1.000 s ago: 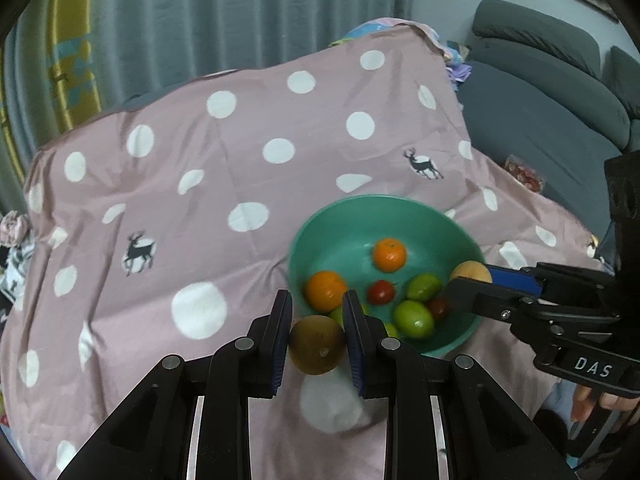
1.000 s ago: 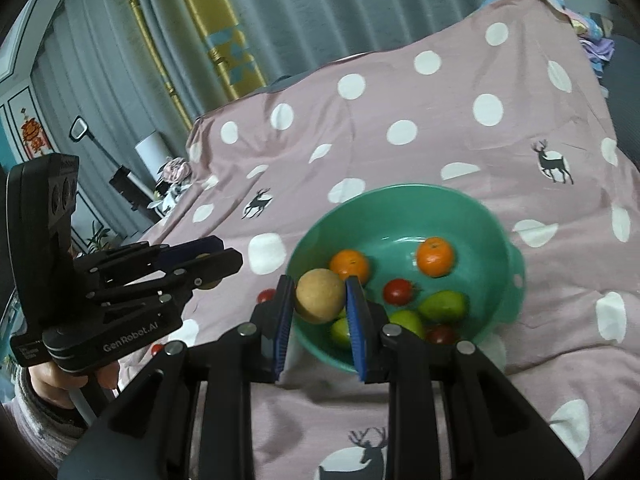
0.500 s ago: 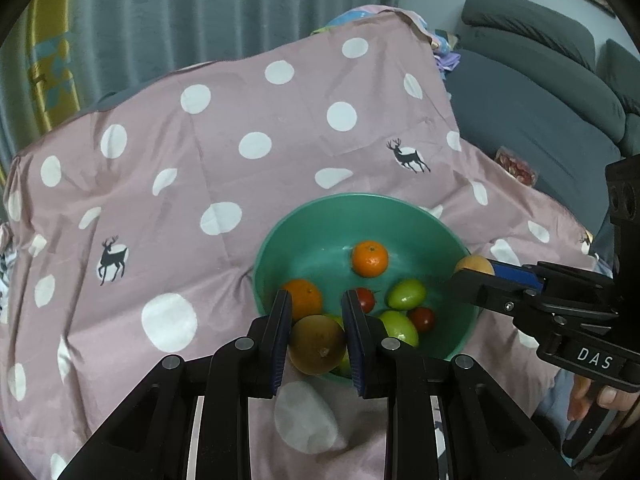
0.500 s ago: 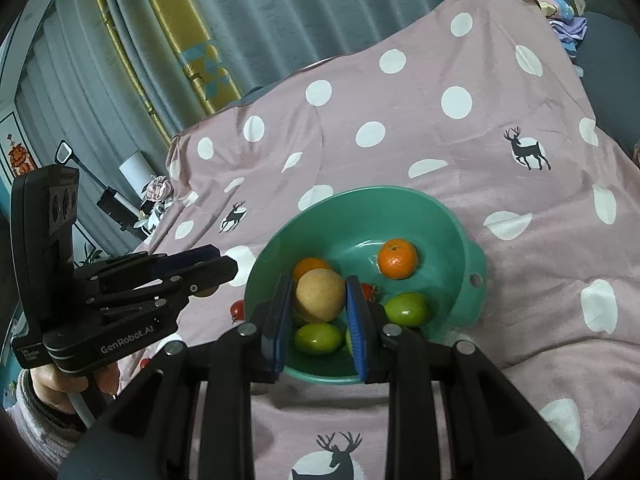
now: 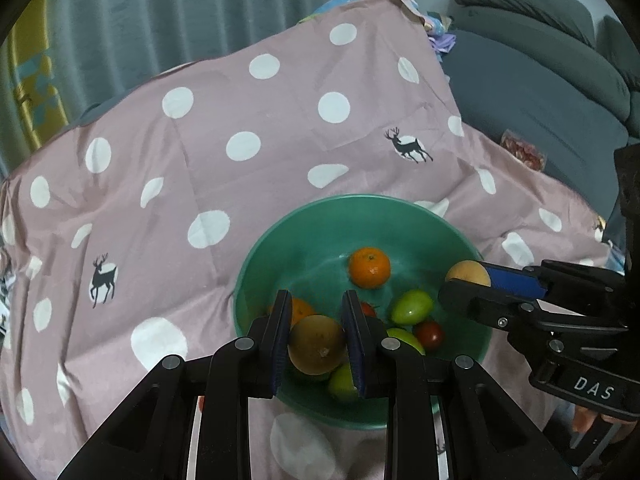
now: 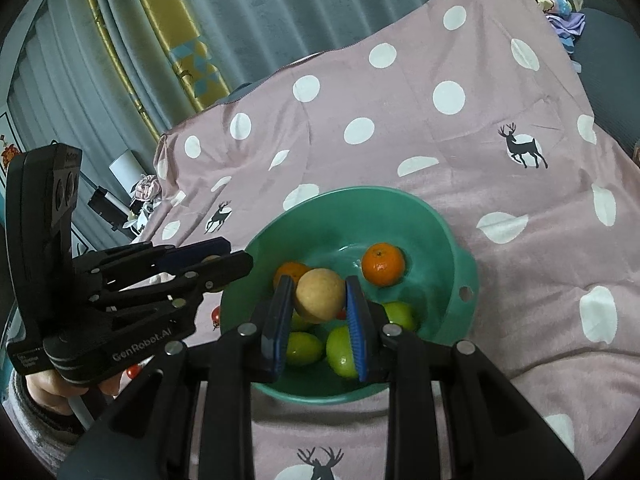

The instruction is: Organize fruits

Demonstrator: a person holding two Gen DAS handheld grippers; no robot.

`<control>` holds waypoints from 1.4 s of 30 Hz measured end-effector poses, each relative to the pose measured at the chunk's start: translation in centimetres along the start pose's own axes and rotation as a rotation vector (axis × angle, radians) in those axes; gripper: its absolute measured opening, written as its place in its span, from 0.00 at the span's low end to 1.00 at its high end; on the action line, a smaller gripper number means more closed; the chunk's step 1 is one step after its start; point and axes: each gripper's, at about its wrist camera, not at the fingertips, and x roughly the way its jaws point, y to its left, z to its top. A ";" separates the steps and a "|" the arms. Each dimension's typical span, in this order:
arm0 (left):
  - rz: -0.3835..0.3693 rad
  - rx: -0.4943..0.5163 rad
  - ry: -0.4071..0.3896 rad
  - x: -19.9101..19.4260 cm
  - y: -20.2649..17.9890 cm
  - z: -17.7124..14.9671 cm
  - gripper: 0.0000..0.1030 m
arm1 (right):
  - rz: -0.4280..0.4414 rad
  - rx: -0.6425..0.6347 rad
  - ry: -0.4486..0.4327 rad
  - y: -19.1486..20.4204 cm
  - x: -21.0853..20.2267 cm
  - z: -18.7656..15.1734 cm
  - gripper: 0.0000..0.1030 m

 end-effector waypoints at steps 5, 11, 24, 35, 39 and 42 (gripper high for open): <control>0.002 0.012 0.023 1.6 0.0 0.1 0.25 | -0.008 -0.009 0.024 -0.2 1.1 0.1 0.26; 0.001 0.030 0.051 3.2 -0.1 0.2 0.25 | -0.023 -0.013 0.045 -0.5 2.1 0.3 0.26; 0.011 0.066 0.106 5.4 -0.7 -0.1 0.25 | -0.059 -0.026 0.128 -0.7 4.2 0.4 0.26; 0.025 0.095 0.124 6.1 -1.1 0.1 0.25 | -0.067 -0.026 0.134 -0.9 4.5 0.5 0.26; 0.029 0.098 0.133 6.4 -1.2 0.0 0.25 | -0.068 -0.023 0.139 -1.0 4.7 0.5 0.26; 0.031 0.099 0.137 6.5 -1.2 0.0 0.25 | -0.072 -0.025 0.142 -1.0 4.8 0.5 0.26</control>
